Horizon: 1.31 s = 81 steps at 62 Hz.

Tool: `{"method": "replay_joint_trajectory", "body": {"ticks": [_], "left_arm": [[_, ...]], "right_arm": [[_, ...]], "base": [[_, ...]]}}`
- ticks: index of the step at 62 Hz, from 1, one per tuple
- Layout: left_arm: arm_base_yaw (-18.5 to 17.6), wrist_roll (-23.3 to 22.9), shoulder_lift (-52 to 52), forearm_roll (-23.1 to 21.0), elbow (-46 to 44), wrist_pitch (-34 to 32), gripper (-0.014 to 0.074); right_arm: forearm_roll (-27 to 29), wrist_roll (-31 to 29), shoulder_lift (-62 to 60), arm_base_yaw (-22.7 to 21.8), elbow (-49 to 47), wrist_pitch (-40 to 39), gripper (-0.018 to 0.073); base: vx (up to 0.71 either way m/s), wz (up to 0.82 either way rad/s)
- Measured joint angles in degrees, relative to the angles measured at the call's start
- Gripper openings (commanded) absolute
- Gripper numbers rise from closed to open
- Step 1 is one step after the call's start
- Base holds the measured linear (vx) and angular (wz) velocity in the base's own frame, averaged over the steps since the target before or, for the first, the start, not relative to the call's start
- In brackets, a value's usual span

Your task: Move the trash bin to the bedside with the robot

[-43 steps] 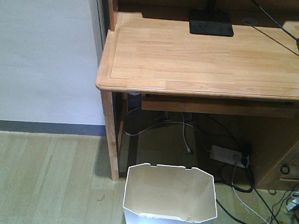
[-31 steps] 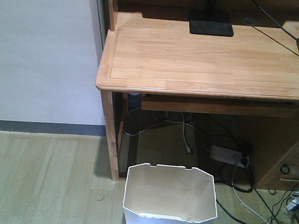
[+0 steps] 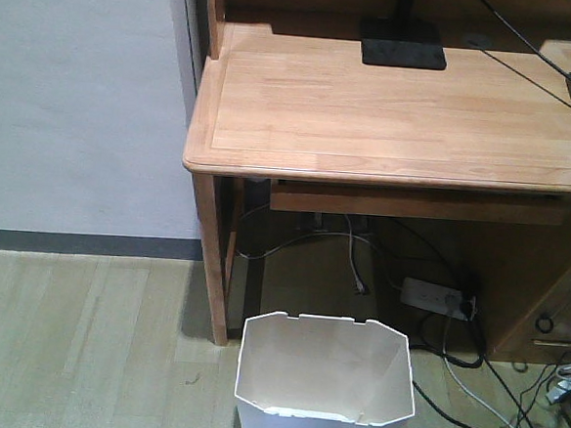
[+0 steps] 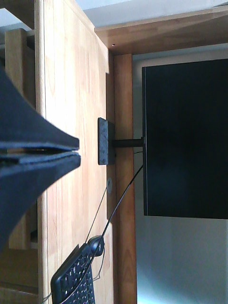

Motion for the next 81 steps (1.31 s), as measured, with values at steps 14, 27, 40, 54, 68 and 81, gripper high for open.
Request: {"method": "replay_joint_trajectory", "body": {"ticks": [14,27,40,54,68,81], "left_arm": [[0.00,0.00,0.00,0.00,0.00,0.00,-0.0006],[0.00,0.00,0.00,0.00,0.00,0.00,-0.0006],[0.00,0.00,0.00,0.00,0.00,0.00,-0.0006],[0.00,0.00,0.00,0.00,0.00,0.00,-0.0006],[0.00,0.00,0.00,0.00,0.00,0.00,-0.0006],[0.00,0.00,0.00,0.00,0.00,0.00,-0.0006]], "right_arm": [[0.00,0.00,0.00,0.00,0.00,0.00,-0.0009],[0.00,0.00,0.00,0.00,0.00,-0.41,-0.0009],[0.00,-1.08,0.00,0.00,0.00,-5.67,-0.0009],[0.00,-1.24,2.64,0.00,-4.31,-4.13,-0.0009],[0.00,-1.24,12.64,0.00,-14.63,5.17,-0.0009],[0.10,-0.87,20.43,0.00,-22.90,16.29,-0.0009]], "base": [[0.00,0.00],[0.00,0.00],[0.00,0.00],[0.00,0.00],[0.00,0.00],[0.00,0.00]]}}
